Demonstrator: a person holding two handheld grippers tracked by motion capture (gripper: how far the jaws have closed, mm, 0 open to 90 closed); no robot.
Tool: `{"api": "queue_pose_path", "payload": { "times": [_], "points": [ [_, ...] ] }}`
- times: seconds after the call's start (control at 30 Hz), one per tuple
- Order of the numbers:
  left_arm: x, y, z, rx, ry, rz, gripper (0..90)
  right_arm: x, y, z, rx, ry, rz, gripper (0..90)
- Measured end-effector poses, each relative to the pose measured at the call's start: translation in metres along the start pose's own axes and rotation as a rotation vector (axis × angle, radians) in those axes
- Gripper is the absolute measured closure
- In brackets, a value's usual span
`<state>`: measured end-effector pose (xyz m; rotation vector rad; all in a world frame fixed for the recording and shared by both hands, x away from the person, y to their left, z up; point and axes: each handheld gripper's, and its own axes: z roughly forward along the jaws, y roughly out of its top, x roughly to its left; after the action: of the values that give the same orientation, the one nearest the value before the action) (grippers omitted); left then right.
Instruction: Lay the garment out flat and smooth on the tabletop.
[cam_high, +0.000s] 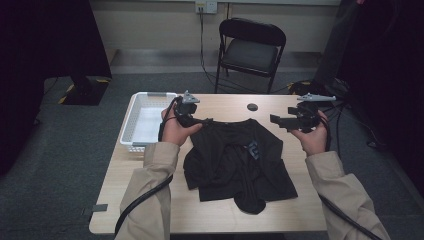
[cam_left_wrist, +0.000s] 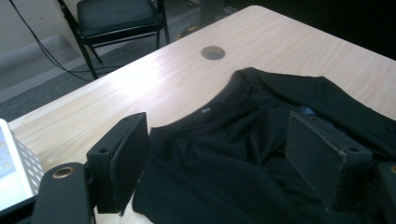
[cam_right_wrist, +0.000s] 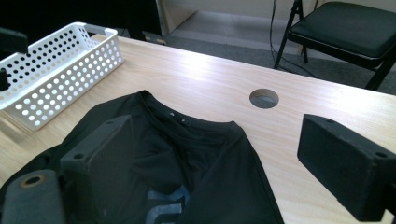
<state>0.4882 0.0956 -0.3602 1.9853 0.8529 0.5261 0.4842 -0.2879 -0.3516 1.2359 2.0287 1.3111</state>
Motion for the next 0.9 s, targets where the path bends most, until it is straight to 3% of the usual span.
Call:
{"api": "queue_pose_path", "payload": {
  "times": [0.23, 0.4, 0.9],
  "points": [
    [-0.016, -0.016, -0.015, -0.025, -0.021, 0.008, 16.1, 0.009, -0.015, -0.02, -0.025, 0.012, 0.004, 9.2],
    [-0.025, -0.028, -0.02, -0.031, -0.05, 0.025, 14.7, 0.018, -0.028, -0.031, -0.028, 0.006, -0.037, 8.4],
    [-0.049, -0.073, -0.028, -0.015, -0.098, 0.043, 14.7, 0.036, -0.078, -0.035, 0.019, 0.034, -0.092, 7.9]
  ]
}}
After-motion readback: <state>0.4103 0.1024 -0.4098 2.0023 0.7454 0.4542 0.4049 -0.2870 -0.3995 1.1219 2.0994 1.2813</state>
